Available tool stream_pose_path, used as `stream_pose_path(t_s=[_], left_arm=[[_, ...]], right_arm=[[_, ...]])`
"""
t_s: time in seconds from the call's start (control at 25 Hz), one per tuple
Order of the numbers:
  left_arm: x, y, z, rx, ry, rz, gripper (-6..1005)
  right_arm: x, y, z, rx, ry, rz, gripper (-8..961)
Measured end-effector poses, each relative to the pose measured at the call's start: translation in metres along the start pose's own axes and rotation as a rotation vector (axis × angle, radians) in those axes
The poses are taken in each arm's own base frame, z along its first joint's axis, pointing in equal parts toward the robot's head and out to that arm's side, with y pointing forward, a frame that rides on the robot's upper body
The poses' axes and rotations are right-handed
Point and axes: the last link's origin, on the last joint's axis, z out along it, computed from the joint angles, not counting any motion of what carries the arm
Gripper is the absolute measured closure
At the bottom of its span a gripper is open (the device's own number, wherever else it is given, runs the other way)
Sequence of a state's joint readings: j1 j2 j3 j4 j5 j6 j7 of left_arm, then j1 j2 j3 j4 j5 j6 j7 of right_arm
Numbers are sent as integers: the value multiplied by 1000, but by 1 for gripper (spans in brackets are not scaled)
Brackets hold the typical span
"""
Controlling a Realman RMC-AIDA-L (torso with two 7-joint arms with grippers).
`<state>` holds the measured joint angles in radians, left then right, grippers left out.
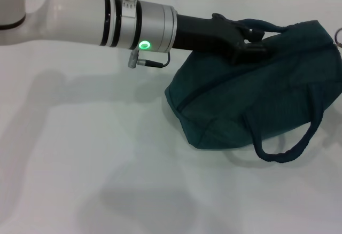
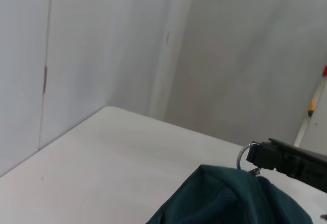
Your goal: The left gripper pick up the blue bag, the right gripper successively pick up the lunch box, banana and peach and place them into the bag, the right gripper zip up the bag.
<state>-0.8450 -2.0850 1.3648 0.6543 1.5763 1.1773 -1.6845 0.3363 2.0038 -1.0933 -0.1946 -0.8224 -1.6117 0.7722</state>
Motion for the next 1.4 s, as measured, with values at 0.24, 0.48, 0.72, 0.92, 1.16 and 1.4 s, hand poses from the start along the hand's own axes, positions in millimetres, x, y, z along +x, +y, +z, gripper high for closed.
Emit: stream_pose_path(t_s=[0.24, 0.48, 0.72, 0.92, 1.16, 1.4], left_arm=[[15, 5, -3, -25, 47, -18, 596], [16, 22, -7, -122, 46, -2, 335], [3, 31, 7, -140, -26, 25, 243], [5, 42, 18, -164, -32, 60, 245], [19, 37, 1, -124, 90, 71, 246], [17, 33, -2, -97, 116, 45, 247]], right_arm=[[-2, -2, 5, 6, -9, 16, 937], [-1, -5, 6, 21, -4, 21, 937], [-1, -7, 9, 26, 3, 25, 937], [0, -6, 11, 25, 2, 26, 937], [-1, -6, 13, 23, 2, 25, 937], [-1, -6, 16, 18, 0, 24, 937]])
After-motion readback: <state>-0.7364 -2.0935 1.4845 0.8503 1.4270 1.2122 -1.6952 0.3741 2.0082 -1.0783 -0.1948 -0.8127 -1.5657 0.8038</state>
